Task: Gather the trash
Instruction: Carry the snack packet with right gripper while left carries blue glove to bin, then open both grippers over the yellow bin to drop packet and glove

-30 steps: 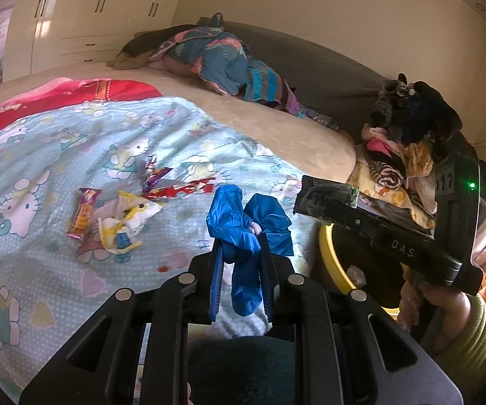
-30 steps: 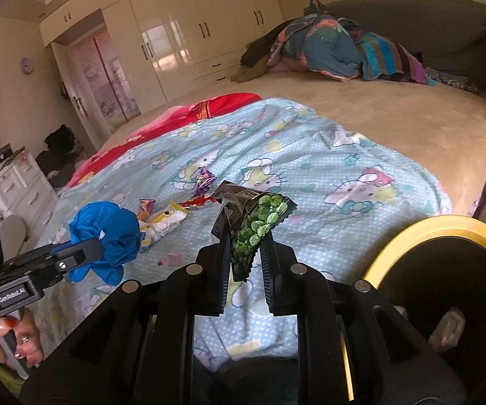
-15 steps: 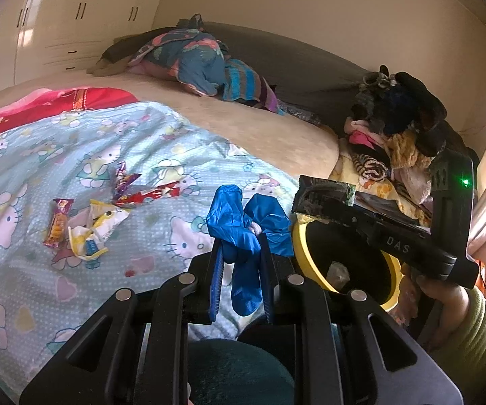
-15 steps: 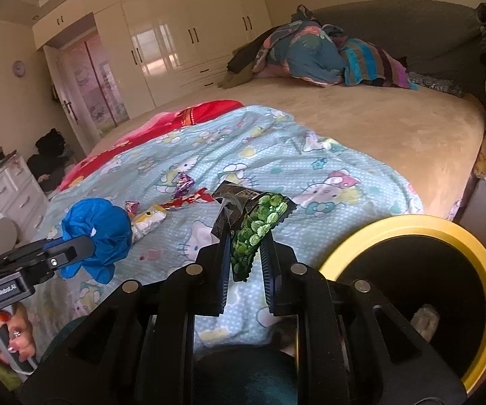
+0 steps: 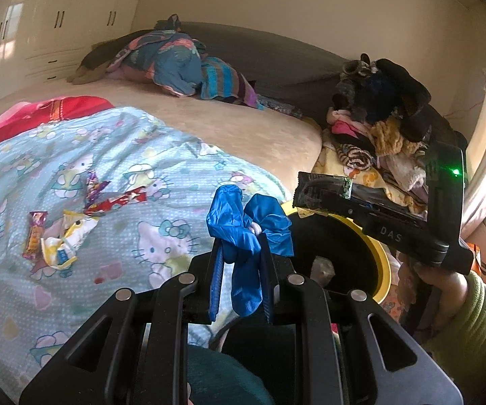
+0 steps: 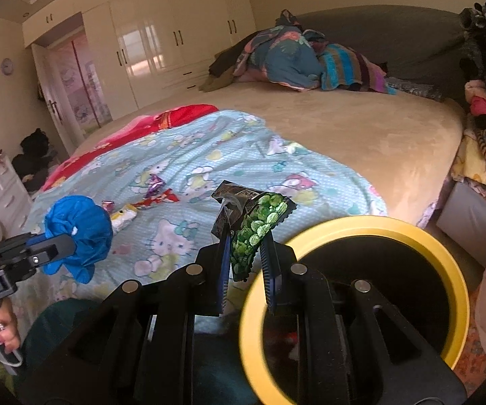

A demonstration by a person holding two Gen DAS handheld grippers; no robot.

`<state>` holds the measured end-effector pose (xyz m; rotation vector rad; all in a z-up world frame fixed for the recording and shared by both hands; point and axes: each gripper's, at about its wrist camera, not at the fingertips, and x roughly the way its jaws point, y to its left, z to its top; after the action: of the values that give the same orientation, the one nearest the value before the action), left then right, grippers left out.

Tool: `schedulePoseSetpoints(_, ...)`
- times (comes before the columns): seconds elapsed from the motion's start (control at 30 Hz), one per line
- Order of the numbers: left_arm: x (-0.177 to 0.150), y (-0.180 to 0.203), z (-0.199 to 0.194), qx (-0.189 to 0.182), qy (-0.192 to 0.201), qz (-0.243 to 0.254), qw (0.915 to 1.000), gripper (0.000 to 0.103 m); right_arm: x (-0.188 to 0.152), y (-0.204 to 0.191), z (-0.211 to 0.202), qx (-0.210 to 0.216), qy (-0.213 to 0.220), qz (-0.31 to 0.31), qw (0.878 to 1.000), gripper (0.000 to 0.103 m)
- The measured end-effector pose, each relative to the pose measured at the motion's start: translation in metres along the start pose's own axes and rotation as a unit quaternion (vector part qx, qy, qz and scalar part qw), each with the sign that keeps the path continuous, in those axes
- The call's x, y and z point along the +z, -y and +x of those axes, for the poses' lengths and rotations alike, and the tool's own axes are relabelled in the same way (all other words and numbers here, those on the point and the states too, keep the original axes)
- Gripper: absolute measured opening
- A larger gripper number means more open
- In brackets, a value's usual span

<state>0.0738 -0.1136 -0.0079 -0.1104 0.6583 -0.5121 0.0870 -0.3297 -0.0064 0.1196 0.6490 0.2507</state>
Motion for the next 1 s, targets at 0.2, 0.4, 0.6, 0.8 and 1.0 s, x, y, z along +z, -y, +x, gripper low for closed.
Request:
schedulePoseSetpoints(0.2,0.0,0.014,0.007,-0.01,-0.006,0.017,0.9998,0.019,-0.003,0.015,-0.008,-0.016,-0.001,0.002,1.0,0.012)
schedulePoseSetpoints(0.4,0.0,0.026,0.015,-0.016,-0.013,0.029,0.9994,0.019,-0.009,0.03,-0.015,-0.03,-0.004,0.011,0.999,0.012)
schedulePoseSetpoints(0.6,0.001,0.037,0.022,-0.022,-0.019,0.039,0.9988,0.019,-0.015,0.043,-0.019,-0.044,-0.007,0.016,0.999,0.013)
schedulePoseSetpoints(0.8,0.001,0.049,0.031,-0.027,-0.025,0.051,0.998,0.019,-0.019,0.055,-0.024,-0.058,-0.003,0.024,0.998,0.013)
schedulePoseSetpoints(1.0,-0.001,0.066,0.042,-0.035,-0.034,0.071,0.9962,0.019,-0.024,0.07,-0.029,-0.075,-0.003,0.038,0.996,0.013)
